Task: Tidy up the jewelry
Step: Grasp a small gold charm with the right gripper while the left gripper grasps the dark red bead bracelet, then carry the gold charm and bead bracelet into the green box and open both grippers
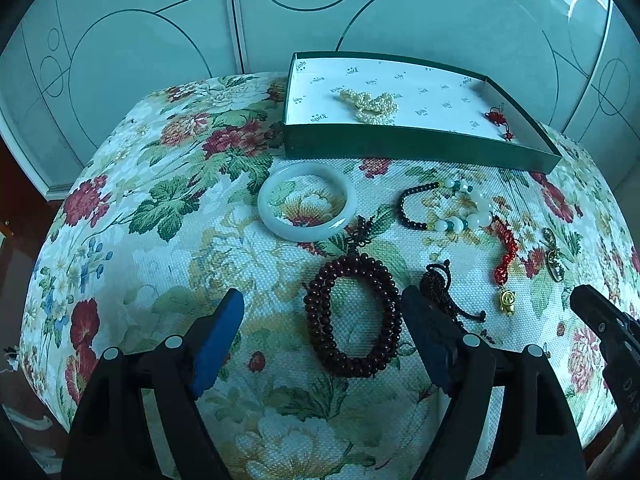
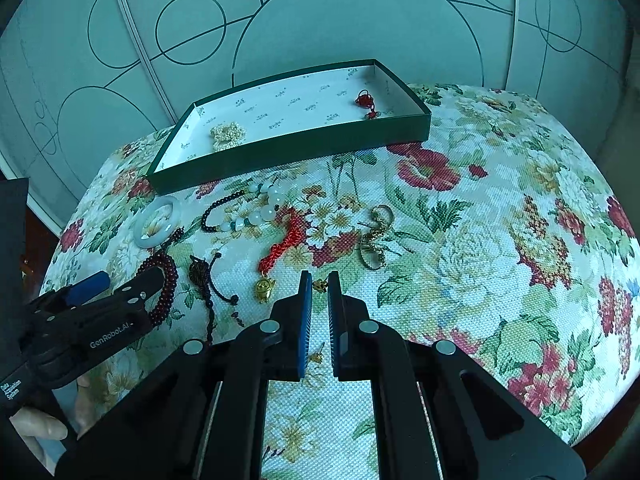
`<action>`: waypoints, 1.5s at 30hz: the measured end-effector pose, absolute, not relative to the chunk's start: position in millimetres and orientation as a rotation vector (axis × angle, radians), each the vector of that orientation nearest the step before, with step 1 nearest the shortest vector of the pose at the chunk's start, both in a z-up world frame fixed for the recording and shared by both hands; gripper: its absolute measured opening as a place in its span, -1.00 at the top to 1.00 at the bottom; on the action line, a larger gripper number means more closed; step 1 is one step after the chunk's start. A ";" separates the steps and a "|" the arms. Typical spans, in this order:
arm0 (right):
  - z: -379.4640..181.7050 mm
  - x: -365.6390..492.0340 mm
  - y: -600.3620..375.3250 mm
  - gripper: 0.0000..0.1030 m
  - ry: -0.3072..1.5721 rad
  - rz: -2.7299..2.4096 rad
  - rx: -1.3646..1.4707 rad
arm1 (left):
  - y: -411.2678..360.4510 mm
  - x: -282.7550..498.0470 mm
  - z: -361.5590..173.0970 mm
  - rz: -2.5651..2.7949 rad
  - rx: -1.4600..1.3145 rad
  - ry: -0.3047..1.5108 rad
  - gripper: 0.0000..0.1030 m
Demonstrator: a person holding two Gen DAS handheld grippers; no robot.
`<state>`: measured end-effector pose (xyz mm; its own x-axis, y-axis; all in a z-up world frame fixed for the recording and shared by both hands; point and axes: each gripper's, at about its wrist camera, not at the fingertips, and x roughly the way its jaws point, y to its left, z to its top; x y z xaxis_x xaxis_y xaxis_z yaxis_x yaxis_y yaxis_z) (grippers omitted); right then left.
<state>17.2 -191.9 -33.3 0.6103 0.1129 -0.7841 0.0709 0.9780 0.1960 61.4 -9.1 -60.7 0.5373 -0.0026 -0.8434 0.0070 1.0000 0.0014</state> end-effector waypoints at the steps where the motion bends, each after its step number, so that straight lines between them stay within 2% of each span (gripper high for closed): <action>1: -33.0 16.7 -191.9 0.85 0.915 0.025 0.216 | -10.2 62.5 -62.3 -0.010 0.002 1.007 -0.54; 13: -34.9 17.1 -192.6 0.85 0.923 0.025 0.221 | -12.7 67.8 -76.6 -0.014 0.018 1.020 -0.50; 15: -36.0 17.7 -192.3 0.85 0.926 0.025 0.220 | -13.3 66.1 -75.2 -0.012 0.026 1.006 -0.33; 17: -37.7 18.1 -191.9 0.84 0.930 0.025 0.219 | -15.9 64.2 -73.2 -0.021 0.044 0.992 -0.03; 18: -38.4 18.4 -191.8 0.84 0.932 0.025 0.219 | -17.5 63.0 -72.6 -0.024 0.052 0.987 0.03; 23: -40.4 19.6 -191.7 0.84 0.937 0.022 0.221 | -22.5 60.0 -71.5 -0.036 0.083 0.968 0.65; 31: -41.8 20.6 -192.0 0.84 0.940 0.020 0.219 | -16.9 56.0 -65.6 -0.064 0.059 0.954 0.79; 45: -28.3 27.2 -194.6 0.85 0.914 0.016 0.214 | -0.8 56.7 -22.4 -0.097 -0.020 0.871 0.79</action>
<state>27.2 -194.6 -28.3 0.6121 0.1040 -0.7839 0.0772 0.9787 0.1901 56.7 -0.8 -22.4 0.6396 -0.0932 -0.7631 0.0768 0.9954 -0.0572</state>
